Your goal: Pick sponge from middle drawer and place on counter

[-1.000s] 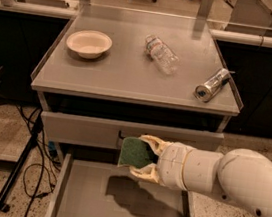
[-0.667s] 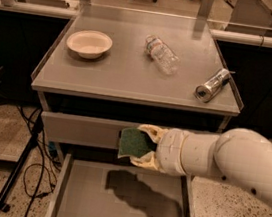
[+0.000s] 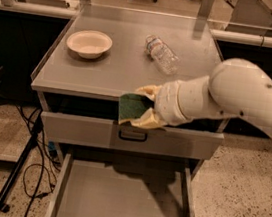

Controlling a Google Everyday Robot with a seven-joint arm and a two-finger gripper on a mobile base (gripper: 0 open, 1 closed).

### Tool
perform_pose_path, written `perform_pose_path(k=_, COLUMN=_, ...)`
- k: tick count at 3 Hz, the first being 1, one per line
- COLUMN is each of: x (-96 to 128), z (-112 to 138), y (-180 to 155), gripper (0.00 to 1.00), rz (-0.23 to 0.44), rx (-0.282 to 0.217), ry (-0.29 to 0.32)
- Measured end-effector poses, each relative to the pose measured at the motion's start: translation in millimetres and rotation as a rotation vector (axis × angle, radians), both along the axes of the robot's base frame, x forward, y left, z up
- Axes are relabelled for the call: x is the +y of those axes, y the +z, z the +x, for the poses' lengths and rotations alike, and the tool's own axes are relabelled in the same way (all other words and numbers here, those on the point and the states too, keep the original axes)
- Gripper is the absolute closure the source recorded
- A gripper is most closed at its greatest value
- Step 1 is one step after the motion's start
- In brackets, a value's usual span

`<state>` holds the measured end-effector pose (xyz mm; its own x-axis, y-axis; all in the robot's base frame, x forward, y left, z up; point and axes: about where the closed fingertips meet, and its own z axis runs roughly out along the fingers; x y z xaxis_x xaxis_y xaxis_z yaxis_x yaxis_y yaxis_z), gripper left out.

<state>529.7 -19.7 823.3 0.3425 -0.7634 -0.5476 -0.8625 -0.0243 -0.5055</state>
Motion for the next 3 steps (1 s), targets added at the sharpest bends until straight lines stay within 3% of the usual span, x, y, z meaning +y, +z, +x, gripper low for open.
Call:
perform_pose_path(k=1, x=27.6, z=16.4, y=31.6, gripper=1.00, rz=0.012, rx=-0.039, ry=0.053)
perform_pose_path(k=2, x=29.7, z=22.9, y=32.1, gripper=1.00, rz=0.015, rx=-0.034, ry=0.067)
perform_pose_path(k=3, x=34.4, z=52.9, y=29.0, gripper=1.00, rz=-0.007, rx=-0.012, ry=0.123)
